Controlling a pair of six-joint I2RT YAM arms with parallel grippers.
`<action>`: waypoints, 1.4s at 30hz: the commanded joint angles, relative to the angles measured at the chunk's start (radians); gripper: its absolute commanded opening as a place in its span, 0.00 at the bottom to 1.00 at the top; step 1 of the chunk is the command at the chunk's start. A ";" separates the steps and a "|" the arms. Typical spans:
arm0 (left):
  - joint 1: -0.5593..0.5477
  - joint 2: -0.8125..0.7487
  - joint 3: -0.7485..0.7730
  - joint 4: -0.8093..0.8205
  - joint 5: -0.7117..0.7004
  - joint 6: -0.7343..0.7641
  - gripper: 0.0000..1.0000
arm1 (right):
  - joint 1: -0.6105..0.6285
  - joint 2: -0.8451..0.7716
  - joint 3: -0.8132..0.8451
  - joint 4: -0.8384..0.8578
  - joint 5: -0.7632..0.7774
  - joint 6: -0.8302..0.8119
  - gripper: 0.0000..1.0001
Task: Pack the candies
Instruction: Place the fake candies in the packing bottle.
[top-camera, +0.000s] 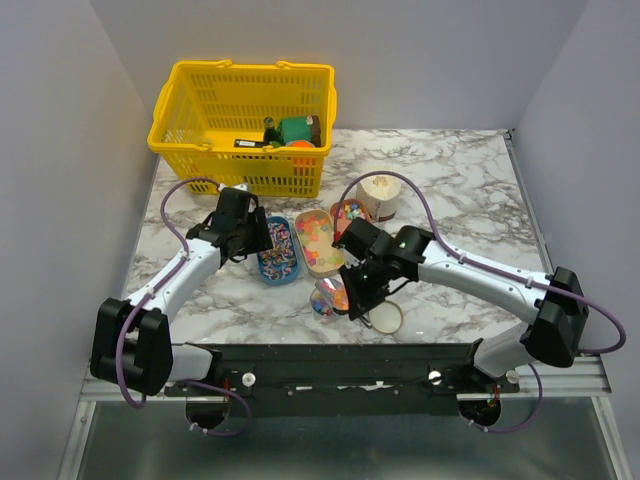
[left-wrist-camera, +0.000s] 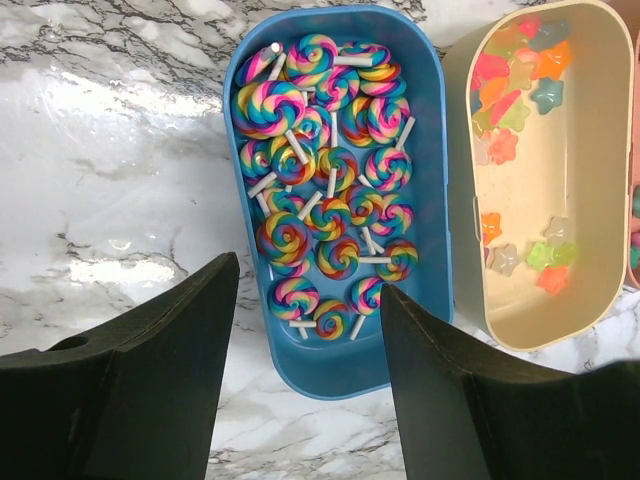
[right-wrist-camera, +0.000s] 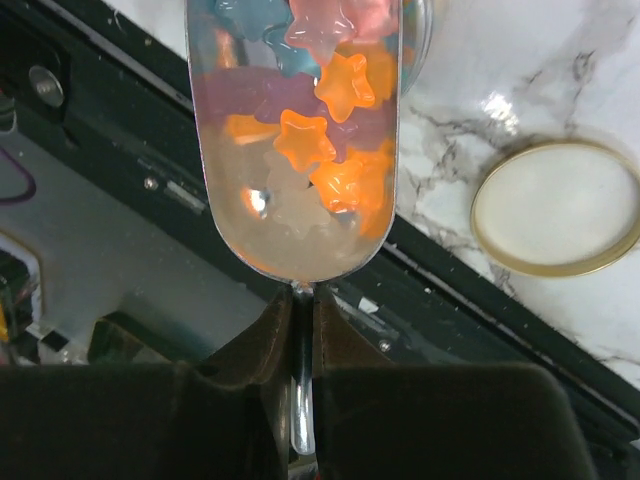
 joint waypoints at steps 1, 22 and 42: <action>0.004 -0.030 -0.013 0.023 -0.027 0.019 0.70 | 0.003 -0.043 -0.037 -0.049 -0.127 0.049 0.01; 0.004 -0.048 -0.022 0.023 -0.030 0.017 0.70 | -0.011 0.035 -0.094 -0.045 -0.376 0.180 0.01; 0.006 -0.063 -0.022 0.023 -0.042 0.019 0.71 | -0.136 0.023 -0.135 0.020 -0.681 0.352 0.01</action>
